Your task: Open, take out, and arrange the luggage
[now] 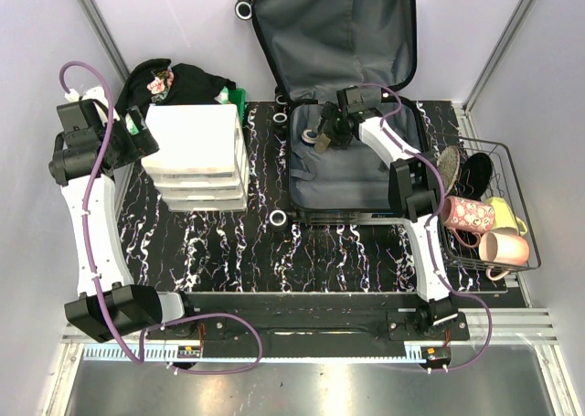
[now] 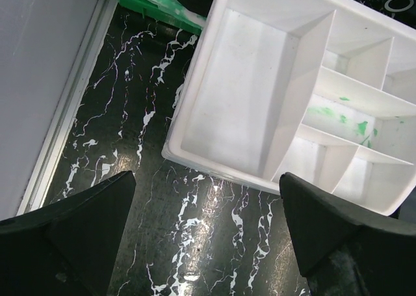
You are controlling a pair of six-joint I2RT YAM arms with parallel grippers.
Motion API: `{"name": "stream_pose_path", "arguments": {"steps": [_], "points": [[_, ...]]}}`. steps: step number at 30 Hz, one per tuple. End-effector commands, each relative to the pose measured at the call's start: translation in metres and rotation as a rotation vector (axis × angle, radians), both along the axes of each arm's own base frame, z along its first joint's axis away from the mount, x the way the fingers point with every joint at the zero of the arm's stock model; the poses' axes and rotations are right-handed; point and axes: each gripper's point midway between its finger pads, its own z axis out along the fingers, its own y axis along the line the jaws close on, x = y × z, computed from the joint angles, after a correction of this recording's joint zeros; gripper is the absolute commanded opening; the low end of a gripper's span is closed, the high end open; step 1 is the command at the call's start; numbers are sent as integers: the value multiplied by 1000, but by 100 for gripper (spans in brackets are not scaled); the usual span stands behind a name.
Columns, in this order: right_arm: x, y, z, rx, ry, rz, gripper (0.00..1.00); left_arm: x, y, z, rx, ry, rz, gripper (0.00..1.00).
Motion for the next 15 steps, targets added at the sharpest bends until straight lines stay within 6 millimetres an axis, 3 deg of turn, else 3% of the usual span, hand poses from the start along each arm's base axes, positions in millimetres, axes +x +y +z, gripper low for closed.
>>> {"name": "stream_pose_path", "arguments": {"steps": [1,7,13,15], "points": [[10,19,1,54,-21,14,80,-1,7,10,40,-38,25,99],[5,20,-19,50,20,25,65,2,7,11,39,-34,19,99],[4,9,-1,50,-2,29,46,11,1,24,43,-76,-47,99],[7,-2,10,40,-22,15,35,13,-2,27,55,-89,-78,99]]}}
